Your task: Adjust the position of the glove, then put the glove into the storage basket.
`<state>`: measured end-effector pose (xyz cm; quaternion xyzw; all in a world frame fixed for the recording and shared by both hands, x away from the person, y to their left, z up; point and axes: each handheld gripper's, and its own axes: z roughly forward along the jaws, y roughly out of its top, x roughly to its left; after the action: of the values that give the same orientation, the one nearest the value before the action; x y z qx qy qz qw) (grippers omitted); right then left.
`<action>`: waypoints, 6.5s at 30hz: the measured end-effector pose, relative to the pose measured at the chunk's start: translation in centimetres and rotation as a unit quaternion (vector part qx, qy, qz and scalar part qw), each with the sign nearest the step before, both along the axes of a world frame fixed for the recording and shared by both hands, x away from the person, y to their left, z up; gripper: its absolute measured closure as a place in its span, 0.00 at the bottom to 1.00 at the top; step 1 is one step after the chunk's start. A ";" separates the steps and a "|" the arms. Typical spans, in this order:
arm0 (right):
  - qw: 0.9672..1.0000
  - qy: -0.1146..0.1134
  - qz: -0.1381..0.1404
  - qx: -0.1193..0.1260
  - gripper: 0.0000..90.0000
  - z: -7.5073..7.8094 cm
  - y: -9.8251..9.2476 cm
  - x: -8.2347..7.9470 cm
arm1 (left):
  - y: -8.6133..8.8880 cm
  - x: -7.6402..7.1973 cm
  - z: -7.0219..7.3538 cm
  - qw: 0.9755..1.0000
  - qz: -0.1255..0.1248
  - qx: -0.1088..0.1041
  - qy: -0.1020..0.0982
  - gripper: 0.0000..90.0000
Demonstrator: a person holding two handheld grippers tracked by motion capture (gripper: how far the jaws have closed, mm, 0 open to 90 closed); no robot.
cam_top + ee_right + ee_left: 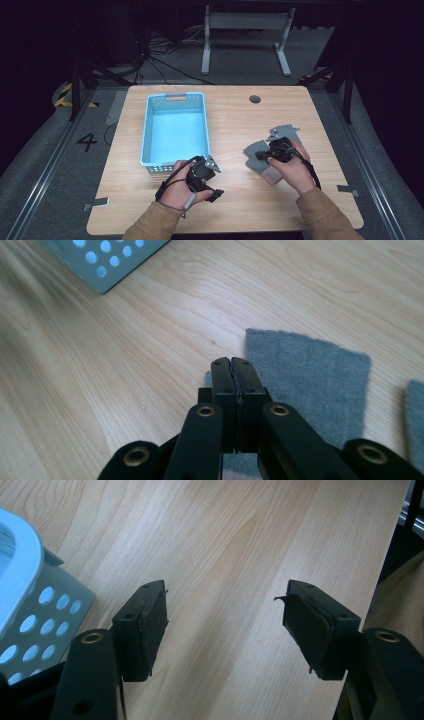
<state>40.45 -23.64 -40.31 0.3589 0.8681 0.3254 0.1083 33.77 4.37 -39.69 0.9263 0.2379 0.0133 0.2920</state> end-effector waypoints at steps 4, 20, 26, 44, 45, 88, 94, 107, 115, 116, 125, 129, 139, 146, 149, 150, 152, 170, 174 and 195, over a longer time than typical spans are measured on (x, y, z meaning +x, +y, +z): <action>1.000 0.006 0.009 -0.006 1.00 -0.7 0.7 0.3 | 0.2 -0.1 0.0 1.000 0.003 -0.004 -0.001 0.39; 0.999 0.023 0.024 -0.032 1.00 -3.5 2.5 1.1 | 0.8 -0.4 -0.1 1.000 0.015 -0.007 0.003 0.38; 0.999 0.032 0.023 -0.033 1.00 -3.9 2.5 1.3 | 1.0 -0.4 -0.2 1.000 0.016 -0.005 0.002 0.38; 0.996 0.053 0.056 -0.047 1.00 -3.7 3.2 -0.3 | 0.3 0.0 -0.1 1.000 0.005 -0.006 0.002 0.37; 0.996 0.054 0.058 -0.047 1.00 -3.7 3.2 -0.4 | 0.3 0.1 -0.1 1.000 0.005 -0.006 0.002 0.37; 0.996 0.042 0.083 -0.017 1.00 1.3 -0.3 -3.9 | -0.9 1.1 0.0 1.000 -0.012 -0.014 0.006 0.36; 0.999 0.005 0.039 0.015 1.00 2.7 -2.4 -3.8 | -1.0 1.2 -0.1 1.000 -0.012 -0.016 0.004 0.36; 0.995 -0.028 -0.081 0.045 1.00 2.2 -8.5 -1.5 | -0.9 1.2 -0.3 1.000 -0.006 -0.015 0.008 0.36; 0.992 -0.027 -0.120 0.027 1.00 0.0 -10.4 0.1 | -0.3 1.1 -0.6 1.000 0.006 -0.017 0.005 0.34; 0.991 -0.022 -0.127 0.021 1.00 -0.6 -10.6 0.4 | -0.3 1.1 -0.6 1.000 0.007 -0.017 0.006 0.34; 0.987 -0.036 -0.158 0.013 0.92 -2.2 -11.8 1.5 | 0.0 1.0 -0.8 1.000 0.012 -0.015 0.007 0.34; 0.983 -0.048 -0.176 0.025 0.75 -2.5 -12.1 1.9 | 0.0 1.0 -0.9 1.000 0.012 -0.013 0.007 0.34; 0.977 -0.057 -0.204 0.010 0.54 -3.7 -12.2 3.5 | 0.0 1.1 -1.3 1.000 0.017 -0.011 0.012 0.34; 0.977 -0.054 -0.208 0.002 0.48 -4.3 -11.9 4.0 | 0.1 1.1 -1.3 1.000 0.018 -0.010 0.011 0.34; 0.976 -0.052 -0.211 0.001 0.47 -4.5 -11.8 4.0 | 0.1 1.0 -1.3 1.000 0.019 -0.010 0.011 0.34; 0.976 -0.055 -0.211 -0.001 0.47 -4.5 -11.7 4.1 | 0.1 1.0 -1.3 1.000 0.019 -0.010 0.011 0.34; 0.976 -0.056 -0.208 -0.008 0.48 -4.6 -11.6 4.1 | 0.1 1.0 -1.3 1.000 0.019 -0.011 0.011 0.34; 0.978 -0.025 -0.209 -0.014 0.77 -4.2 -11.4 3.9 | 0.0 0.9 -1.4 1.000 0.019 -0.007 0.016 0.34; 0.978 -0.021 -0.208 -0.018 0.84 -4.0 -11.4 3.8 | 0.0 0.9 -1.4 1.000 0.017 -0.009 0.015 0.34; 0.980 -0.054 -0.194 -0.002 0.91 -0.9 -11.5 2.1 | -0.3 1.1 -1.3 1.000 0.011 -0.014 0.013 0.34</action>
<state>42.57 -35.09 -41.19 0.5021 0.7755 0.3158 0.2164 34.87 4.09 -40.95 0.9196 0.2523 0.0010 0.3012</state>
